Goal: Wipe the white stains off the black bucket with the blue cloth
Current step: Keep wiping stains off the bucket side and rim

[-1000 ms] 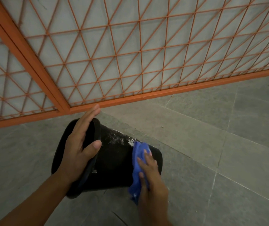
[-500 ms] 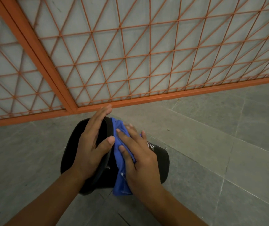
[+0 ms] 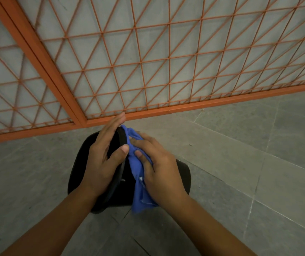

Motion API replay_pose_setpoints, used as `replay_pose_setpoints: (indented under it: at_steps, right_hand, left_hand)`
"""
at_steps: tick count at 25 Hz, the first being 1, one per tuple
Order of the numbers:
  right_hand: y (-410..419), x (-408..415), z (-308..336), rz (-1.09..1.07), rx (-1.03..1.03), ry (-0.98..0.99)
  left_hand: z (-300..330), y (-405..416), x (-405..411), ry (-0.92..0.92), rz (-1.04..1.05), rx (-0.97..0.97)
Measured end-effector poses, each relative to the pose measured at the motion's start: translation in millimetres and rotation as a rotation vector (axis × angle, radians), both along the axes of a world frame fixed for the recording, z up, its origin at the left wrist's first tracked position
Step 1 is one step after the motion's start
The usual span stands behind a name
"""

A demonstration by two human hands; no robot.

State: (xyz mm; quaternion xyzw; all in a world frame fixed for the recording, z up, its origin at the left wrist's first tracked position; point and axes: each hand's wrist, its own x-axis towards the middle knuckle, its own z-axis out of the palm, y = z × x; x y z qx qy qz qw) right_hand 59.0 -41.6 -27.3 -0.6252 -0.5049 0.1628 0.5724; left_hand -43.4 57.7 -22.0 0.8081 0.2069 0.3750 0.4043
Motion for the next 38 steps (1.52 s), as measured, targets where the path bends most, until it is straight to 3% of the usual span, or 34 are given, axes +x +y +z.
replay_pose_setpoints:
  at_steps: [3, 7, 10, 14, 19, 23, 30, 34, 38]
  right_hand:
    - [-4, 1, -5, -0.036, -0.030, 0.055]
    - [-10, -10, -4, -0.036, -0.001, -0.057]
    - [9, 9, 0, -0.006, -0.035, 0.025]
    - [-9, -2, -16, -0.123, -0.025, 0.059]
    - [7, 0, -3, 0.001, 0.018, 0.006]
    - [1, 12, -18, -0.071, -0.098, 0.069]
    - [7, 4, -4, 0.000, -0.009, 0.015]
    - [-4, 5, -17, -0.090, -0.033, 0.089]
    - [-8, -9, -12, -0.051, -0.001, -0.006]
  left_hand:
    - [2, 1, 0, -0.008, 0.012, -0.027]
    - [0, -1, -2, -0.015, -0.024, 0.026]
    - [2, 0, -1, -0.028, -0.003, 0.052]
    - [3, -4, 1, -0.061, -0.025, 0.099]
    - [1, 4, 1, -0.077, -0.030, 0.039]
    - [4, 6, 0, -0.104, 0.010, 0.007]
    - [2, 1, 5, -0.069, 0.007, 0.063]
    - [7, 2, 5, -0.068, 0.005, 0.068]
    - [3, -1, 4, -0.074, -0.023, 0.075]
